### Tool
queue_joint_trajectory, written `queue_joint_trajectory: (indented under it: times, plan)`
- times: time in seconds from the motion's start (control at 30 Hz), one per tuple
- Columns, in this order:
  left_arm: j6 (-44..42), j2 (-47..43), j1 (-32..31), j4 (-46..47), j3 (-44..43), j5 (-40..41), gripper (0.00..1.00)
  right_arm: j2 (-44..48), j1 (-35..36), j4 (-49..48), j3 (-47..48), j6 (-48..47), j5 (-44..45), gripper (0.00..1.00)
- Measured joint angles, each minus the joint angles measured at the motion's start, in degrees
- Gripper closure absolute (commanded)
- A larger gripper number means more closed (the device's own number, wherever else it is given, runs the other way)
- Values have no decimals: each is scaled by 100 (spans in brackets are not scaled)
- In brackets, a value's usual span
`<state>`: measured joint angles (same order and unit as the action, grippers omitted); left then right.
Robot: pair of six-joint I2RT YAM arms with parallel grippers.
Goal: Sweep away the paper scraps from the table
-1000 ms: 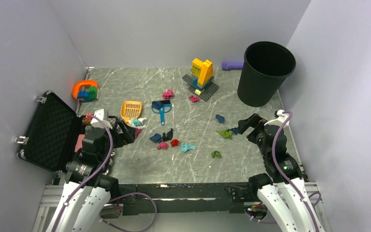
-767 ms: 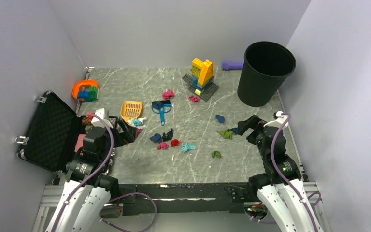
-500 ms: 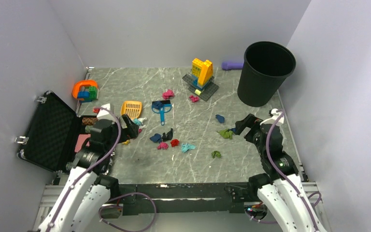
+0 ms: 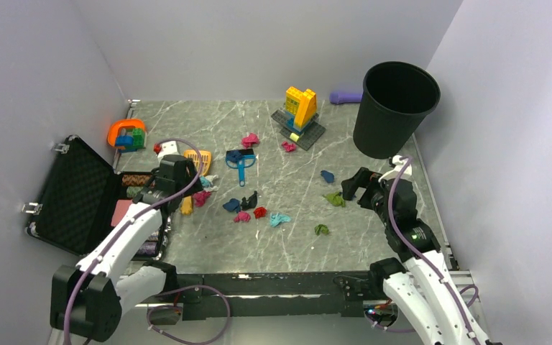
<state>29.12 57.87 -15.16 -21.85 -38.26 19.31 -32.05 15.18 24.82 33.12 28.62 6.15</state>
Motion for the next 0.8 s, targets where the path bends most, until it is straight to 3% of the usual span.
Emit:
queue_joint_trajectory:
  times: [0.13, 0.43, 0.8]
  plan:
    - [-181, 509, 107, 229, -105, -22, 38, 142, 0, -22, 0, -39, -85, 0]
    - [-356, 1558, 658, 501, -269, -555, 38, 151, 0, -92, 4, -61, -201, 0]
    - [-450, 2815, 710, 741, -538, -949, 52, -142, 0, -92, 68, -59, -223, 0]
